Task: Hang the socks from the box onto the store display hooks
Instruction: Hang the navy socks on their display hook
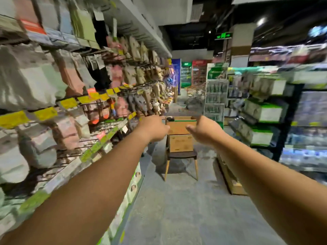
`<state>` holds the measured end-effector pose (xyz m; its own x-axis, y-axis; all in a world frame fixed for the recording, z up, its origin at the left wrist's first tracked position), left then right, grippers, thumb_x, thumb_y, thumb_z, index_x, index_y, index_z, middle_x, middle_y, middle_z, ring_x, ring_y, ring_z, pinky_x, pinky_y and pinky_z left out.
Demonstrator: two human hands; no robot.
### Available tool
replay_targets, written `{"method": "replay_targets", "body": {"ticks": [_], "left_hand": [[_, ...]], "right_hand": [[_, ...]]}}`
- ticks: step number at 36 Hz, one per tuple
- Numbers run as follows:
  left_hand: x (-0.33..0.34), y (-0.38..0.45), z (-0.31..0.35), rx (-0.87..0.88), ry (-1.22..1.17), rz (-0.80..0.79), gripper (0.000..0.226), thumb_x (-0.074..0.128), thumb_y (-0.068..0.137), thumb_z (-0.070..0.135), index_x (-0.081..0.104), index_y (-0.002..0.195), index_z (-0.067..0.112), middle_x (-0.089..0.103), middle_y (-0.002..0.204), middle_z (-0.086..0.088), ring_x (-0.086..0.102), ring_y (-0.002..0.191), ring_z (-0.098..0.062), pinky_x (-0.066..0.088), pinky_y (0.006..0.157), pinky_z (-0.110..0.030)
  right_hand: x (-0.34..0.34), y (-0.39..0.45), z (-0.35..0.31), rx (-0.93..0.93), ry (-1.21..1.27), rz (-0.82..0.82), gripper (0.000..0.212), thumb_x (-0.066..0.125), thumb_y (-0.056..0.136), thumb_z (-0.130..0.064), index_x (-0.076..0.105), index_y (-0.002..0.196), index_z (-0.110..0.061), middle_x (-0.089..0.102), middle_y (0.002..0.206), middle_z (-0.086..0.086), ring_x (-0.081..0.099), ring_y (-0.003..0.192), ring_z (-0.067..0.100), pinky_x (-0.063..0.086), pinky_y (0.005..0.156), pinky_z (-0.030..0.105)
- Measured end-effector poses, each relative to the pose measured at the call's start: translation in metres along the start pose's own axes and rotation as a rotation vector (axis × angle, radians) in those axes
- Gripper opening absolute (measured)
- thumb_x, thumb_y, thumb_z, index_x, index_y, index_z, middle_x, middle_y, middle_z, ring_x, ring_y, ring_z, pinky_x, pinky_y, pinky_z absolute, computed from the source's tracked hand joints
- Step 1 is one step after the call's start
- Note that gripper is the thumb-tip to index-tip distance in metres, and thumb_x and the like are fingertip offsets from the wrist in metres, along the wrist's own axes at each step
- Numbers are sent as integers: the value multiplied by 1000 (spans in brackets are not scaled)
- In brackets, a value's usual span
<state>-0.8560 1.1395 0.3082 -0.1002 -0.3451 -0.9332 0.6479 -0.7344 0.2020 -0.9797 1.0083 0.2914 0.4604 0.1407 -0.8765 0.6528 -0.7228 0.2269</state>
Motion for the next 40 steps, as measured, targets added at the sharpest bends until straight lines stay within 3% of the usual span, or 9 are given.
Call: {"method": "replay_targets", "body": {"ticks": [3, 5, 9, 12, 19, 25, 30, 35, 40], "left_hand": [[20, 30, 27, 13, -3, -34, 43, 50, 100, 45, 63, 123, 11, 65, 126, -13, 60, 115, -33, 47, 89, -36], [30, 52, 40, 17, -18, -47, 46, 50, 102, 44, 62, 125, 7, 63, 126, -14, 60, 115, -33, 47, 87, -35], [49, 98, 58, 16, -59, -55, 46, 52, 100, 46, 62, 123, 7, 64, 125, -15, 60, 114, -33, 49, 90, -37], [65, 135, 59, 3, -48, -65, 45, 53, 100, 49, 64, 120, 10, 66, 121, -13, 61, 112, -32, 51, 91, -37], [117, 235, 36, -22, -46, -98, 43, 53, 100, 48, 63, 124, 14, 66, 123, -11, 60, 116, -33, 50, 95, -38], [160, 338, 7, -42, -58, -183, 42, 52, 99, 49, 62, 119, 13, 67, 119, -12, 62, 109, -33, 47, 83, -35], [189, 428, -17, -54, -52, -198, 45, 50, 100, 48, 63, 121, 11, 65, 121, -13, 60, 112, -33, 47, 86, -36], [227, 515, -37, -83, -60, -236, 51, 52, 99, 48, 67, 110, 0, 68, 110, -23, 64, 100, -39, 41, 71, -35], [269, 609, -52, -113, -20, -248, 40, 50, 101, 46, 66, 103, 9, 66, 102, -13, 57, 88, -29, 41, 73, -34]], "right_hand": [[3, 34, 31, -18, -23, -19, 52, 45, 92, -53, 60, 121, -13, 69, 109, 11, 64, 92, 29, 50, 73, 32], [5, 55, 45, -17, -35, -27, 59, 42, 90, -56, 58, 126, -12, 69, 113, 10, 65, 97, 28, 54, 79, 34], [4, 91, 63, 20, -71, -81, 60, 39, 102, -46, 48, 134, 4, 62, 123, 21, 62, 109, 34, 50, 84, 35], [12, 125, 73, 26, -64, -86, 60, 38, 104, -44, 45, 134, 8, 62, 120, 21, 61, 106, 33, 46, 77, 33], [73, 231, 100, 98, -33, -115, 67, 47, 97, -53, 44, 137, 1, 65, 119, 16, 64, 104, 30, 48, 74, 34], [122, 328, 103, 168, -21, -154, 67, 46, 98, -54, 41, 139, 0, 62, 126, 15, 62, 110, 31, 50, 81, 36], [167, 409, 105, 163, 43, -158, 65, 46, 88, -57, 50, 136, -14, 66, 122, 9, 64, 105, 30, 55, 88, 38], [205, 490, 117, 188, 47, -217, 58, 48, 95, -52, 46, 134, -9, 60, 130, 12, 60, 114, 31, 51, 96, 41], [251, 585, 140, 162, 53, -240, 55, 48, 96, -53, 48, 130, -10, 61, 125, 11, 61, 109, 30, 51, 87, 37]]}}
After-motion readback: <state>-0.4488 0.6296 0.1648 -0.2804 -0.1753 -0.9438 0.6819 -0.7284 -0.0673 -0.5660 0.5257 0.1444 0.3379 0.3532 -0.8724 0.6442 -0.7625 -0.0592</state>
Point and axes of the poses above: each hand's wrist, its own y-axis towards the middle knuckle, its own x-axis out of the palm, z = x × y, the point moved 1 cm from there along y, towards the middle knuckle
